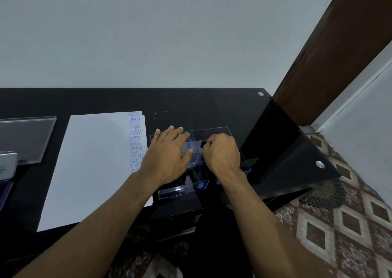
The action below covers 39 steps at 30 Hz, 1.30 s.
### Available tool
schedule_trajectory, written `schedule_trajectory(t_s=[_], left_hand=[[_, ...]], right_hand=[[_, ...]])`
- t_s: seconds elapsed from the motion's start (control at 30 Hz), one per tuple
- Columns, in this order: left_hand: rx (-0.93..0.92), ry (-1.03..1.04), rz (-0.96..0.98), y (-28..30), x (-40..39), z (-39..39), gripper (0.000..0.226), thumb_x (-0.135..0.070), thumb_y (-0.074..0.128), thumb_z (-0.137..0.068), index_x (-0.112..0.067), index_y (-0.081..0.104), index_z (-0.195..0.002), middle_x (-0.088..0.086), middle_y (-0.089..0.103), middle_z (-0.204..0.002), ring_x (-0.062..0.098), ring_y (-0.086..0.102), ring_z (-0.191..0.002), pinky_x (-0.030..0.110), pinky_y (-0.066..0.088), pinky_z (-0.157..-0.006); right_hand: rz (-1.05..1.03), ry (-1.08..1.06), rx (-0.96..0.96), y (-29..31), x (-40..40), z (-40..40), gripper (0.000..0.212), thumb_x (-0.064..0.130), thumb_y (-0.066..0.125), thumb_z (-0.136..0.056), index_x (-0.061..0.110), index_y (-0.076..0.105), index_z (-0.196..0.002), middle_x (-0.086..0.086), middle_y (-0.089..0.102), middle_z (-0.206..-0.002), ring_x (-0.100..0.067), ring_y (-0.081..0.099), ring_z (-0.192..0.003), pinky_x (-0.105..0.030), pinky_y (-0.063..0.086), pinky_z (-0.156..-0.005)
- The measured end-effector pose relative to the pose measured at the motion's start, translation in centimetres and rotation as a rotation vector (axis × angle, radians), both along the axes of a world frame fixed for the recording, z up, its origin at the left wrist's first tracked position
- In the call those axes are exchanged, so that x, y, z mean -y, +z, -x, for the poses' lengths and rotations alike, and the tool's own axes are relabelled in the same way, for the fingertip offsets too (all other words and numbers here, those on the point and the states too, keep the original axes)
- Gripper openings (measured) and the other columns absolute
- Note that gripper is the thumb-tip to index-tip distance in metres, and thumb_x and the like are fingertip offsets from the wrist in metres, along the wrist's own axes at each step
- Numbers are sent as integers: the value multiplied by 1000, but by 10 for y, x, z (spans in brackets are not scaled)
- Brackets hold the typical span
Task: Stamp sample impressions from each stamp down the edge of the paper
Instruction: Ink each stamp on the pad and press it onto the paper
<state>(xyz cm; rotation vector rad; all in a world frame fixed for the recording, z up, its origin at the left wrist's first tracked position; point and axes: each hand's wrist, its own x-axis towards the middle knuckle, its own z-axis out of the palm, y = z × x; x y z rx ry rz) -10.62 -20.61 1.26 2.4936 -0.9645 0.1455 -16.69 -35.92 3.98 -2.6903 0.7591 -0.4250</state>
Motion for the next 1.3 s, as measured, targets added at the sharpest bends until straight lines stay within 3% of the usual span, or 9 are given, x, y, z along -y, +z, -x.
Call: schedule_trajectory(t_s=[0.1,0.23,0.6,0.7,0.87,1.0,1.13,1.23,1.3], left_hand=[[-14,14,69,1,-10,-1,52,-43,50,-101,-21,49,-147,3,41,-158,23,25,-151,42,7,-123],[-19,58,110,4,-36,-7,54,-46,46,-99,-17,53,-143,8,47,-153,28,32,-148,52,20,-121],[-54,185,-25,-19,-99,-15,62,-57,30,-100,-23,42,-150,5,37,-160,28,27,-150,52,18,-122],[-53,192,-72,-28,-105,-17,62,-57,32,-98,-24,42,-150,5,35,-161,30,26,-151,53,15,-122],[-39,188,-117,-46,-111,-16,67,-60,25,-97,-23,48,-146,7,39,-159,32,28,-150,54,16,-121],[-28,195,-141,-50,-112,-16,63,-59,28,-97,-24,51,-145,6,40,-158,32,29,-149,53,15,-121],[-23,207,-147,-51,-111,-16,60,-57,32,-98,-26,50,-146,5,37,-160,30,26,-151,50,10,-121],[-21,209,-150,-52,-111,-17,61,-59,32,-97,-27,49,-146,4,35,-161,30,25,-151,48,6,-121],[-21,210,-147,-52,-111,-17,62,-60,31,-97,-27,49,-146,3,35,-161,30,25,-152,48,6,-121]], right_hand=[[79,132,62,1,-10,1,18,18,53,-90,14,68,-81,-2,64,-82,-21,58,-86,-37,54,-67],[85,302,120,4,-34,2,25,22,57,-92,15,70,-112,-4,65,-107,-19,52,-103,-35,50,-87],[54,487,-59,4,-71,-2,28,34,49,-95,19,70,-105,-5,60,-100,-21,56,-93,-35,50,-77],[35,515,-117,6,-73,-4,33,37,43,-97,20,70,-88,0,59,-85,-18,57,-84,-33,48,-72],[7,494,-211,7,-78,-8,51,44,34,-100,20,50,-58,7,51,-64,-15,52,-69,-42,46,-86],[25,471,-222,6,-82,-8,47,44,32,-101,21,56,-68,3,53,-78,-17,49,-82,-48,41,-92],[-56,427,-104,-2,-82,-10,29,40,44,-100,22,64,-90,2,53,-89,-16,54,-83,-43,50,-87],[-150,362,52,-2,-79,-10,12,21,57,-96,20,67,-102,2,49,-103,-13,56,-82,-35,57,-78],[-134,361,111,-2,-78,-9,18,9,59,-94,15,68,-108,0,47,-108,-13,56,-86,-31,57,-78]])
